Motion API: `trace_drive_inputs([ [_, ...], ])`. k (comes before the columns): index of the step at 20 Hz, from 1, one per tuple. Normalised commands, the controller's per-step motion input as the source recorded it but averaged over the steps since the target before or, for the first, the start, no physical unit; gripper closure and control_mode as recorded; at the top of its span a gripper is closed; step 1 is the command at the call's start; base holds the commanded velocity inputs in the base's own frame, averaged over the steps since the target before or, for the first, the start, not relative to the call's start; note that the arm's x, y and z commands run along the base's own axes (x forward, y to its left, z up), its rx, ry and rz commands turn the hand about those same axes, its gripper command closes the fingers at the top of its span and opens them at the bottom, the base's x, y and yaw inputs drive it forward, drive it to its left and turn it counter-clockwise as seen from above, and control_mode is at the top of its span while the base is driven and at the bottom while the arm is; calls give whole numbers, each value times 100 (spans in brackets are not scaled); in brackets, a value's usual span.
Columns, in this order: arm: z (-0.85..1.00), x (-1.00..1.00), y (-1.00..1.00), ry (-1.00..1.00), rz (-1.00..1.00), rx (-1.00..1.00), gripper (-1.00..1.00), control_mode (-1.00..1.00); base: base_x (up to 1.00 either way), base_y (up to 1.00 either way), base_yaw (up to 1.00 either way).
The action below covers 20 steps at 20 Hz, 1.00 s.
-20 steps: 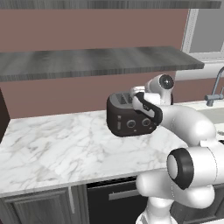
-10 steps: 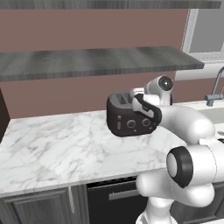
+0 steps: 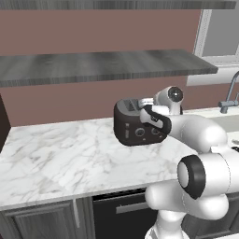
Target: Start the toaster. Once the lever pops up, take the bread to the plate on the dining counter.
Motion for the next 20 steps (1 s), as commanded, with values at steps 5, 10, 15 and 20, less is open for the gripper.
trace_drive_inputs([
  [5,-2,2,0,0,0,0,-100,-100,0,0,0],
  [10,0,4,-1,0,0,0,-100,-100,0,0,0],
  [15,0,9,-1,0,0,0,-100,-100,0,0,0],
  [20,0,11,-2,0,0,0,-100,-100,0,0,0],
])
